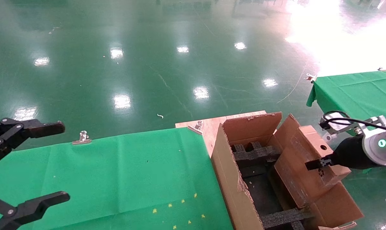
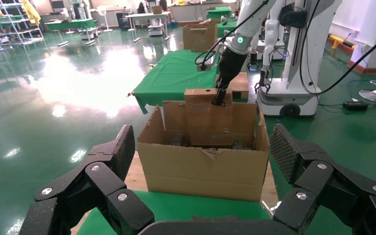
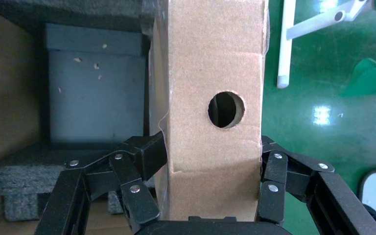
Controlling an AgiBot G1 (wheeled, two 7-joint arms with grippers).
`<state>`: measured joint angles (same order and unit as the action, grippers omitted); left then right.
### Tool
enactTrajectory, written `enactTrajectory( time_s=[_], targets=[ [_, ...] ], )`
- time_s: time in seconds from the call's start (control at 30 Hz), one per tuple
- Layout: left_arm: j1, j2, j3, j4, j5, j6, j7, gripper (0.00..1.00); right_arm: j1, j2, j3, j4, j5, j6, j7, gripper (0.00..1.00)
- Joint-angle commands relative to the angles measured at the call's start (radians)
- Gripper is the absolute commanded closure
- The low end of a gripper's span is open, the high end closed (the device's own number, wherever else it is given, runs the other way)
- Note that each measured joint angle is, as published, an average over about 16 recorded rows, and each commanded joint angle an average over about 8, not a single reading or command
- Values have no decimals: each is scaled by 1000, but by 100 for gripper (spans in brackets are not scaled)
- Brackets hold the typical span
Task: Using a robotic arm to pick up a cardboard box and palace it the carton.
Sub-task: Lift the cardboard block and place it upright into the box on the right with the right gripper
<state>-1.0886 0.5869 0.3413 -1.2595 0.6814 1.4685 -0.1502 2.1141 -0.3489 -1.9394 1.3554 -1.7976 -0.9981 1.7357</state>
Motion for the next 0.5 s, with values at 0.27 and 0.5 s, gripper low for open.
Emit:
enactTrajectory(
  time_s=[0.27,0.5],
  targets=[
    [0,0,0,0,0,0,0,0,-57,-37,-23,-3,-76,62,96,100],
    [0,0,0,0,0,0,0,0,-110,-60,-37,-4,-196,131,227,100]
  ],
)
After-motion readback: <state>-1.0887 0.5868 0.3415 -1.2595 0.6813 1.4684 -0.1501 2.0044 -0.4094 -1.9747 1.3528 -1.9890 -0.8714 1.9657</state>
